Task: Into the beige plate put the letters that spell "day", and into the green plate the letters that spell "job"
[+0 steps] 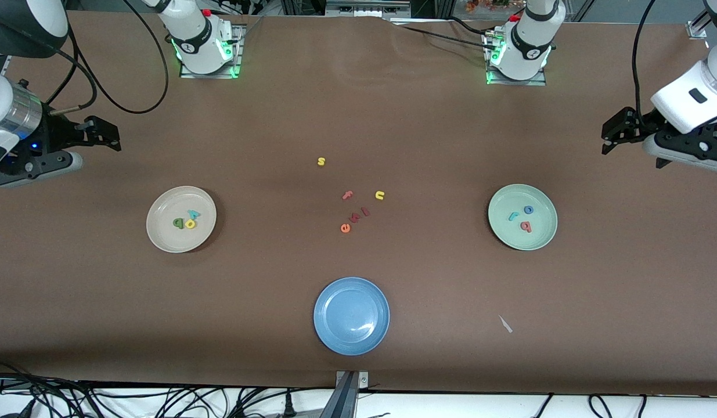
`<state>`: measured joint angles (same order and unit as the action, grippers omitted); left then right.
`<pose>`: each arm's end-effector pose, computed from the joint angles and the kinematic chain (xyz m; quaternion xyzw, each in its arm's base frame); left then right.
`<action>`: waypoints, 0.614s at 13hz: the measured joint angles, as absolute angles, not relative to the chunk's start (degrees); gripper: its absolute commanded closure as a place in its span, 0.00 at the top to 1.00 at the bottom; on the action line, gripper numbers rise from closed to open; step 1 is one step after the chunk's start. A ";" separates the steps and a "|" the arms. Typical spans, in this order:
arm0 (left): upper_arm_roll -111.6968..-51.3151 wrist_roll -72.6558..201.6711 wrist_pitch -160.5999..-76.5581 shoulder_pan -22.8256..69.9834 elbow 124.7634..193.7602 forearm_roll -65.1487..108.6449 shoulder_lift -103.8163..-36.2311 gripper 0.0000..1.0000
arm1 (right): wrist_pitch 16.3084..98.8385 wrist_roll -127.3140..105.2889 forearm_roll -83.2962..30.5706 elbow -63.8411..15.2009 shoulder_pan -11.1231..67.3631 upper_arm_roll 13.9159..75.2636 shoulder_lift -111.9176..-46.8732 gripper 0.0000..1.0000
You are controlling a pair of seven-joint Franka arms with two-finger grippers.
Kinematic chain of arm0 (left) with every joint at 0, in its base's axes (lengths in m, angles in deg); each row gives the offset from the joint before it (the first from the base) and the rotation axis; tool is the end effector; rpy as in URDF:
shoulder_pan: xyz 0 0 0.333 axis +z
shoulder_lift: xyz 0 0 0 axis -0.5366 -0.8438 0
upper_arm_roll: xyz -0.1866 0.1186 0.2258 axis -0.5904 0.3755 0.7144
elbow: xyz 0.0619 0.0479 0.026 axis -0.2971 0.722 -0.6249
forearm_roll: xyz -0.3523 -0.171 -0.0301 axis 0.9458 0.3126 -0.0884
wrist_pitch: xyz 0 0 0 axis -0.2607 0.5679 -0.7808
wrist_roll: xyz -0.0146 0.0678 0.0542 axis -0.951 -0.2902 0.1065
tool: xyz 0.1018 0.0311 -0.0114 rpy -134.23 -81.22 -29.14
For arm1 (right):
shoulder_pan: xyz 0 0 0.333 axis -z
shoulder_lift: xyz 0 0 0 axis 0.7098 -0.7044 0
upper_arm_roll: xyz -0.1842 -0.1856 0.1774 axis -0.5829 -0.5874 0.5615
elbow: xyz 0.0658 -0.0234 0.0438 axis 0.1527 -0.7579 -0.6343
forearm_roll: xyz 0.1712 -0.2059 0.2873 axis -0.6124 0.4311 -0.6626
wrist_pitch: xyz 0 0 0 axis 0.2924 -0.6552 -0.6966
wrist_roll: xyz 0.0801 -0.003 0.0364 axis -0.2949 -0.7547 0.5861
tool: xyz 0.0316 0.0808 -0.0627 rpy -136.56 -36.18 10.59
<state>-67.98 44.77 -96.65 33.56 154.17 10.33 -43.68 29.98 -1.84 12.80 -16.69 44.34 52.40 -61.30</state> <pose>0.5566 -0.0312 0.6025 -0.9886 0.1484 -0.0090 0.0225 0.5730 0.0272 0.5584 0.9852 0.1520 -0.0781 0.0101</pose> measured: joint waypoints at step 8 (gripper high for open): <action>-67.79 45.25 -94.56 32.96 153.83 10.33 -43.67 1.00 | 28.75 -8.57 12.61 -17.44 44.75 51.17 -59.17 1.00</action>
